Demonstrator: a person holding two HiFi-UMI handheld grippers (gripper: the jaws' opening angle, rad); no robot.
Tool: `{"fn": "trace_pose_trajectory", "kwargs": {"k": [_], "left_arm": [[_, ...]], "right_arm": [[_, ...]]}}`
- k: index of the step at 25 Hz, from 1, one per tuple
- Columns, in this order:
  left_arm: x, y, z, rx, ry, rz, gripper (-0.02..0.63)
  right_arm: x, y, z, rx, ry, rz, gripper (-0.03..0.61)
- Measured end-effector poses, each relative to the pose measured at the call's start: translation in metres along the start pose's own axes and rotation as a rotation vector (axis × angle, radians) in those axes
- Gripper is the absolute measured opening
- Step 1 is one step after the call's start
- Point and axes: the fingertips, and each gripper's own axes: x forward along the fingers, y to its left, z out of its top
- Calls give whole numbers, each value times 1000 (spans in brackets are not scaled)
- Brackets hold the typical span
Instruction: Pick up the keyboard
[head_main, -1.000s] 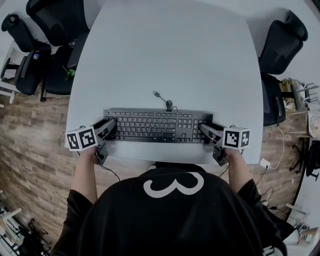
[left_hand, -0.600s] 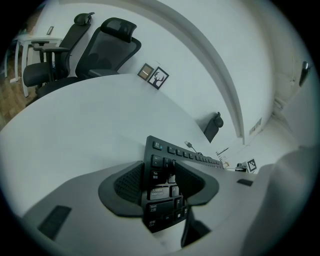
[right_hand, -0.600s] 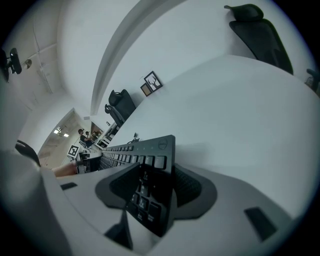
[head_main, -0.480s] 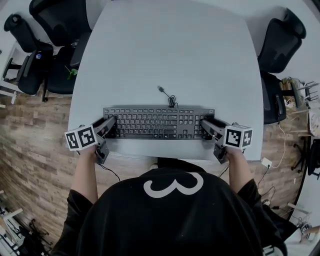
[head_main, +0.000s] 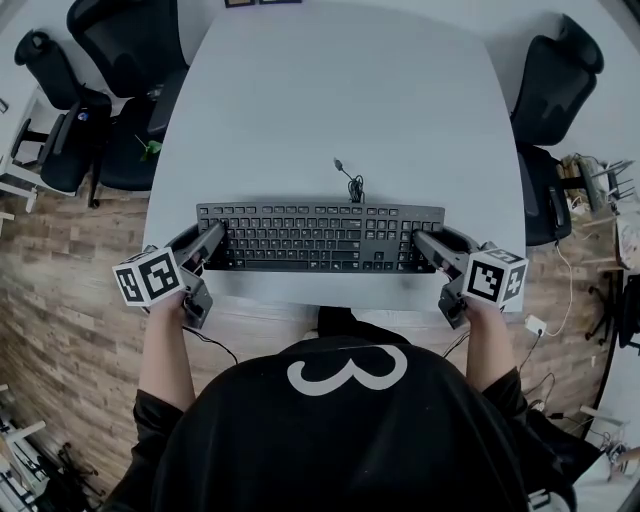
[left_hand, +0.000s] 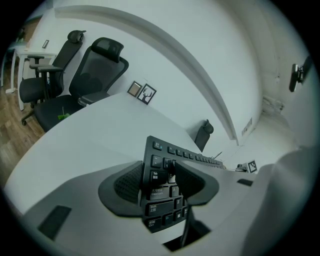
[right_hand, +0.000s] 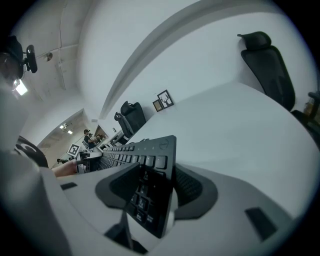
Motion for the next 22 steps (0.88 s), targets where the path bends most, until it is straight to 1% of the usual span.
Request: {"fn": "trace_pose_trajectory", "kwargs": {"k": [4,8,10,17,22], "left_arm": [[-30,-16,26,46,-65,-11,202],[-72,-49,54,85,-124,-16,202],[-87,-62,62,102,-149,-14,202],[-96,-70,67,127,-197,-16,202],[-103,-77,71,125,-220,-27,202]], "right_arm": [[-18,29,22,-35,-52,7,198],[-50,64,45,-57,-90,14,198],[-61,75,53,-72,-109,21,198],[-65,80,58,-112,-155,42,198],[-75,86,66,-138,-184,43,198]]}}
